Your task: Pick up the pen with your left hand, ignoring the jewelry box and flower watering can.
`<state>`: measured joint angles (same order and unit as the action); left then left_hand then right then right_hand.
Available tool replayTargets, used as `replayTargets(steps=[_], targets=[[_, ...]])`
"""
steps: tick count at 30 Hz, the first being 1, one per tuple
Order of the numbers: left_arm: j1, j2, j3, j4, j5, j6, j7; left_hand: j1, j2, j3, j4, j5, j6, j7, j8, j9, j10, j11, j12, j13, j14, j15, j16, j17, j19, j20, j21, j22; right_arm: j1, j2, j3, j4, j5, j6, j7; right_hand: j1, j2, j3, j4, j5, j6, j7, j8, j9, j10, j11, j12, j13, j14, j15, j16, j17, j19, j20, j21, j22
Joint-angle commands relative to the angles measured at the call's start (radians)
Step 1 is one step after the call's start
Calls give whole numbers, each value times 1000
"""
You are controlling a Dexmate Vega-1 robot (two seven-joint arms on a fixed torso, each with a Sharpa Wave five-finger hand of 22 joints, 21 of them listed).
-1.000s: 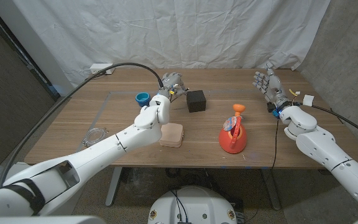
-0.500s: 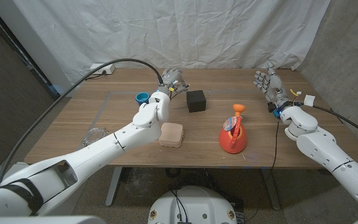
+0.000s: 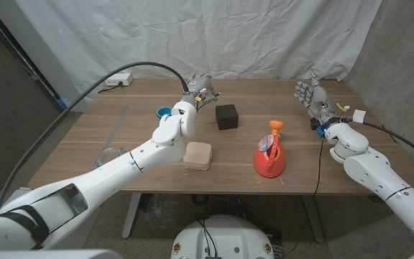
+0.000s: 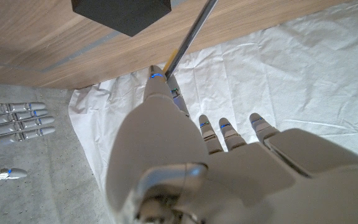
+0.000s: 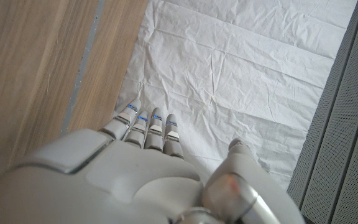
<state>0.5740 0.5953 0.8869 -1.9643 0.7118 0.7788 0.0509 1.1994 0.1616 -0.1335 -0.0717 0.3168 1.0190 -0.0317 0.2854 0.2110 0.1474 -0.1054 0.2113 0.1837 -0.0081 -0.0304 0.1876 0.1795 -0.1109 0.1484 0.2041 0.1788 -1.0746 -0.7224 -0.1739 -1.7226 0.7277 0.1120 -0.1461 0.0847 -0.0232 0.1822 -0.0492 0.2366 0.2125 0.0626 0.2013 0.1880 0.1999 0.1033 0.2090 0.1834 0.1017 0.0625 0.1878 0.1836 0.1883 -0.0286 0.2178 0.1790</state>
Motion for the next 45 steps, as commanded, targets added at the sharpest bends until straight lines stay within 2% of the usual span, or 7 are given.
replayTargets(steps=[1, 23, 39, 45], targets=[[-11, 3, -6, -28, 45, 8, -28, 12, -4, 0, 2, -2, 13, 1, 5, 4, 10, -2, -4, 2, 5, -42, 0, 1, 8, -1, 0, 2, -3, -1, 5, -8, -2, -2, -5, 0, 12, -4, -1, 5, 4, -5, -2, 4, 2, 9, 3, 2, 0, 8, 1, 3, 10, -2, -1, 5], [-37, -25, -14, -54, 119, 4, -79, 13, -7, 3, 5, -7, 14, -8, 4, 5, 9, -4, -7, 2, 6, -46, 0, 1, 7, -2, -1, 2, -7, -9, 20, -7, 3, -3, 0, 2, 13, -5, -2, 5, 3, -5, -3, 4, 3, 11, 3, 2, 1, 8, 1, 3, 11, -1, -4, 5], [-37, -39, -19, -107, 219, 20, -129, 12, -10, 3, 7, -10, 15, -11, 3, 5, 8, -7, -8, 2, 6, -44, -1, 1, 7, -1, -2, 2, -21, -15, 36, -12, 10, 10, 10, 3, 14, -7, -3, 5, 3, -4, -3, 4, 3, 8, 3, 2, 1, 8, 1, 3, 12, -1, -5, 5], [-32, -48, -28, -101, 234, 9, -139, 13, -12, 3, 8, -11, 32, -1, 9, 5, 8, -7, -8, 2, 6, -42, -1, 0, 5, -4, -3, 2, -19, -13, 36, -10, 11, 10, 12, 3, 15, -7, -3, 5, 4, -4, -2, 4, 5, 9, 3, 2, 3, 8, 2, 3, 13, -1, -5, 5]])
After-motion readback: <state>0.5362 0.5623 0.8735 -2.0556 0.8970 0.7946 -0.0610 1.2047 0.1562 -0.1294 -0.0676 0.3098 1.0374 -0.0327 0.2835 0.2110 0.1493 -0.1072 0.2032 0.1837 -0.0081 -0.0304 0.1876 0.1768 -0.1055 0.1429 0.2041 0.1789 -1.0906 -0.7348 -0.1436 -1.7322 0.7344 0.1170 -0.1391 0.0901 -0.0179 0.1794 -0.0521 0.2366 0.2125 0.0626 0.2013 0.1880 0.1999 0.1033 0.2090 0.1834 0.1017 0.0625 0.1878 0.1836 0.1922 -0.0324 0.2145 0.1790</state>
